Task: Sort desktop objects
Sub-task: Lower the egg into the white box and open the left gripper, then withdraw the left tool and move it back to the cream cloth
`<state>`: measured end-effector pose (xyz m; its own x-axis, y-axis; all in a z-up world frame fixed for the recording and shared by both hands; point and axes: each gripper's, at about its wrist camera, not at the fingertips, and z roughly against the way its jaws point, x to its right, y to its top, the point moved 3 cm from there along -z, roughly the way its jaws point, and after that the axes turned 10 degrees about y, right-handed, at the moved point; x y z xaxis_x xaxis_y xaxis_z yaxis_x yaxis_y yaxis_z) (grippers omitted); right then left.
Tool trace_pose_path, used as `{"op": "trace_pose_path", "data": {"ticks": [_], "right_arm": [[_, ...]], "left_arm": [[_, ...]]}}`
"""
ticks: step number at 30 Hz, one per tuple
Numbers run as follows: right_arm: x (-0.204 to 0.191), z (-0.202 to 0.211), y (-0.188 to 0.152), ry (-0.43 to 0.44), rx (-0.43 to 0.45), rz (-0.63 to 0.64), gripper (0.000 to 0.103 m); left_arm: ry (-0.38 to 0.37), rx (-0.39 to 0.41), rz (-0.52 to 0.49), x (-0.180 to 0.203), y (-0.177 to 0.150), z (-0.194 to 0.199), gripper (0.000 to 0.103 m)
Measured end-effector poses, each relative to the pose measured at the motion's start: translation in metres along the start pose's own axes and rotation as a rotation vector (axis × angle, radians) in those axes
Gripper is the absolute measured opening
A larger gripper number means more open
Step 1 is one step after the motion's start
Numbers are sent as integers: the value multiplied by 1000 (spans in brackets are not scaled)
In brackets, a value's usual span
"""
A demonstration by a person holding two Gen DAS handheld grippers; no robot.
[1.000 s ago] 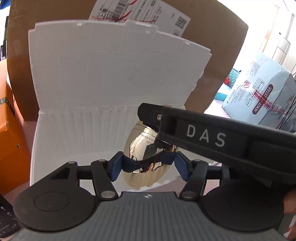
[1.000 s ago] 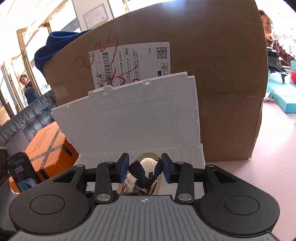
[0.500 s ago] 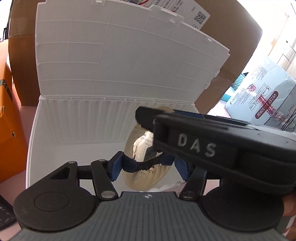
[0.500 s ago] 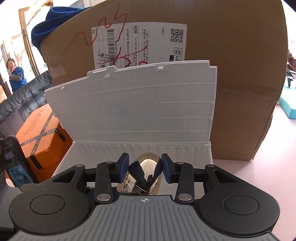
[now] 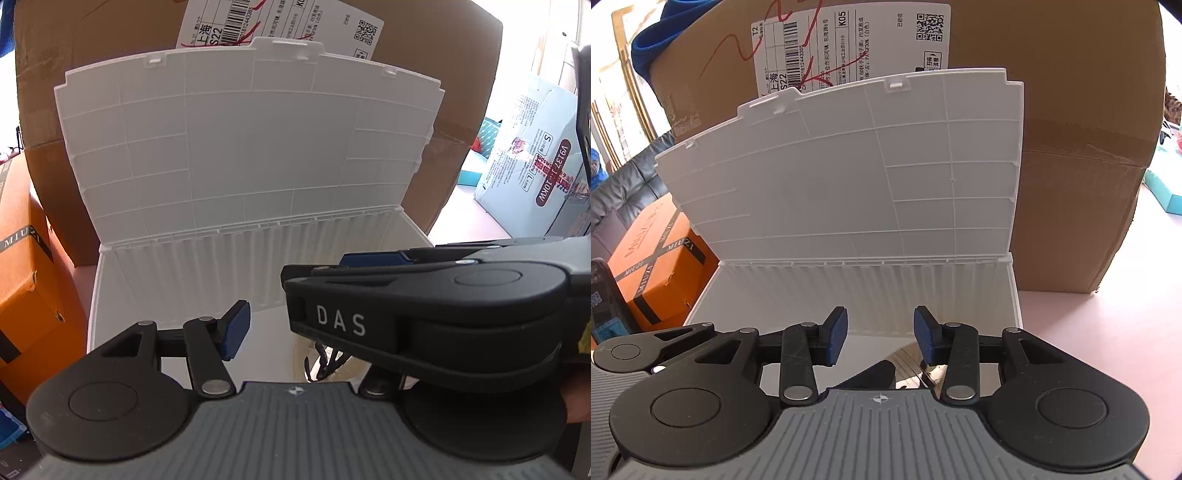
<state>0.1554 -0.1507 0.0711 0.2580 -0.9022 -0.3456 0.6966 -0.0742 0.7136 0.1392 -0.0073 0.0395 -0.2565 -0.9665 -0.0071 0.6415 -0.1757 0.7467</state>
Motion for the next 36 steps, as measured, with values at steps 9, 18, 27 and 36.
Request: {"op": "trace_pose_path", "data": {"ticks": [9,18,27,36], "right_arm": [[9,18,-3,259,102,-95,82],[0,53,-10,327,317,-96,103],[-4,99,-34,235,596,-31,103],[17,166,-76,207,701,-25,103]], "left_arm": [[51,-3,63,-9,2,-8,78],[14,122,99,-12,9,17,92],[-18,323,34,12,5,50,103],[-56,548,-122,92,-24,95,103]]}}
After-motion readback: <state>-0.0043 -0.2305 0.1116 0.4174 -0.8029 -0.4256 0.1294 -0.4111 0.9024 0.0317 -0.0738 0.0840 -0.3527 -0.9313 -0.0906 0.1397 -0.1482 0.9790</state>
